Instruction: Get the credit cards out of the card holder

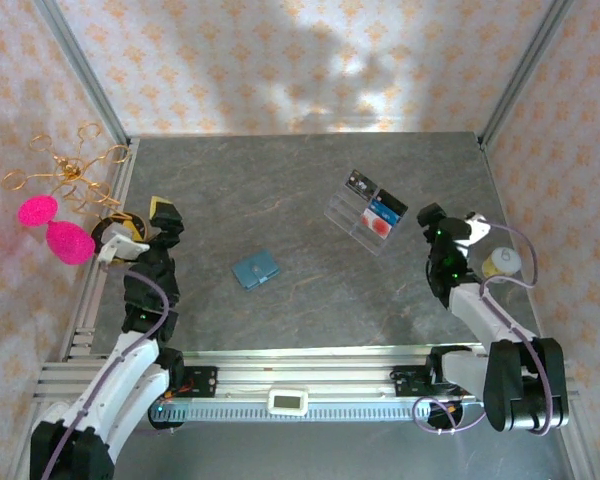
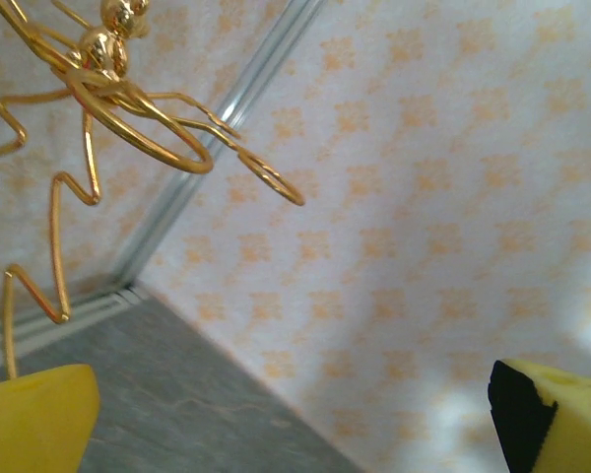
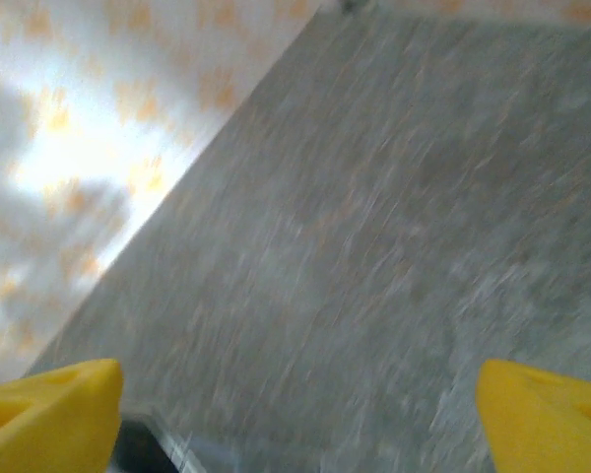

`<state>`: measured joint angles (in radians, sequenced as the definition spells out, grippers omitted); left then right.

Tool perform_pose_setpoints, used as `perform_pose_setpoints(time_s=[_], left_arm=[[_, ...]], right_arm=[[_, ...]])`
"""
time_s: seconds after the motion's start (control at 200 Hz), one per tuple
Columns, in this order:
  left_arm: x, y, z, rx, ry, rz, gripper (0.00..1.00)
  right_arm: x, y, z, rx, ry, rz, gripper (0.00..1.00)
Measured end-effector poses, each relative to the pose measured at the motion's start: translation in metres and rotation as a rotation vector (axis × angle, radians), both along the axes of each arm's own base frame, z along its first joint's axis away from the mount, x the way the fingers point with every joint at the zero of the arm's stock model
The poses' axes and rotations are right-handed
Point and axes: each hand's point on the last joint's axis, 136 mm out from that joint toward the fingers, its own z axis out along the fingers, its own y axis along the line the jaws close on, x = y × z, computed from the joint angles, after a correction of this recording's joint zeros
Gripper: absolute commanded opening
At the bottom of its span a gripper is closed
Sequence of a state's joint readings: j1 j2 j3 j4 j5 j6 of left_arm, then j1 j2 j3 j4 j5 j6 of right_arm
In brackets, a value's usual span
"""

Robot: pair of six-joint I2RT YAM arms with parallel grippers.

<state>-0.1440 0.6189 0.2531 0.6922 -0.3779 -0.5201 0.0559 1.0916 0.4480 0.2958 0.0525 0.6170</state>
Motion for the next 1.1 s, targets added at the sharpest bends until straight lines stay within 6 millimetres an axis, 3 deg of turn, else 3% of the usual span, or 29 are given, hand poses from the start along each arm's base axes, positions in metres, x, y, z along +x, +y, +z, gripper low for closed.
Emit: perform_pose_setpoints(time_s=[0.185, 0.31, 0.385, 0.531, 0.731, 0.931, 1.101], left_arm=[[-0.006, -0.017, 0.004, -0.109, -0.055, -0.145, 1.00], [-0.010, -0.034, 0.000, -0.167, -0.101, -0.269, 1.00], [-0.008, -0.043, -0.014, -0.204, -0.088, -0.334, 1.00], [-0.005, -0.056, -0.035, -0.268, -0.050, -0.416, 1.00], [-0.009, -0.062, -0.030, -0.306, -0.074, -0.466, 1.00], [-0.008, -0.070, -0.034, -0.307, -0.039, -0.504, 0.98], [-0.006, -0.080, -0.037, -0.290, -0.003, -0.551, 0.96]], right_arm=[[-0.007, 0.050, -0.018, 0.030, 0.091, 0.243, 0.68], [-0.012, 0.068, -0.027, 0.034, 0.129, 0.334, 0.56], [-0.014, 0.076, -0.037, 0.046, 0.164, 0.367, 0.50], [-0.016, 0.084, -0.051, 0.075, 0.209, 0.390, 0.48], [-0.016, 0.096, -0.062, 0.133, 0.231, 0.380, 0.40], [-0.016, 0.101, -0.075, 0.166, 0.262, 0.339, 0.40], [-0.011, 0.097, -0.073, 0.186, 0.239, 0.290, 0.42]])
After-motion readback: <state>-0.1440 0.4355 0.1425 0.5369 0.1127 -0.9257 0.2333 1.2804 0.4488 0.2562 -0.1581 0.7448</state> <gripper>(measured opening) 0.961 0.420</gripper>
